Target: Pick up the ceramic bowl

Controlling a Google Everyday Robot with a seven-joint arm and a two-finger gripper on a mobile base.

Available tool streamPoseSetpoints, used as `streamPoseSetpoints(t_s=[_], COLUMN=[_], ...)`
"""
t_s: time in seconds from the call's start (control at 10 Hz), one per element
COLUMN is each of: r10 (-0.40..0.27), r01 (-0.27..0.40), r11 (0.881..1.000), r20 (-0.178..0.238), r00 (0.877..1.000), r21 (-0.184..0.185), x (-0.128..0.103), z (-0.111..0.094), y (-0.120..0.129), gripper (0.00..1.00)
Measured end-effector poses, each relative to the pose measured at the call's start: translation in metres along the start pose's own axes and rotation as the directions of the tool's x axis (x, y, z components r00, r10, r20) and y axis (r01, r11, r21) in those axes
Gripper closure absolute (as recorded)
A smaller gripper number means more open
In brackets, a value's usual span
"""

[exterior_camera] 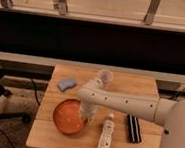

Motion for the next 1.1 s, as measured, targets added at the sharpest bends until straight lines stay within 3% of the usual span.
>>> streamPoseSetpoints(t_s=[0.2,0.5,0.8,1.1], r10=[0.003,-0.004,-0.003,-0.003], r01=[-0.003,0.004,0.003,0.003], r11=[1.000,1.000,1.000,1.000], r20=[0.003,0.005,-0.012,-0.019], r00=[1.000,1.000,1.000,1.000], r21=[0.003,0.012,0.015,0.020], x=[0.000,0.002,0.009,0.016], z=[0.000,-0.003,-0.039,-0.050], y=[0.000,0.000,0.005,0.007], gripper=[1.00,0.93,1.00,1.00])
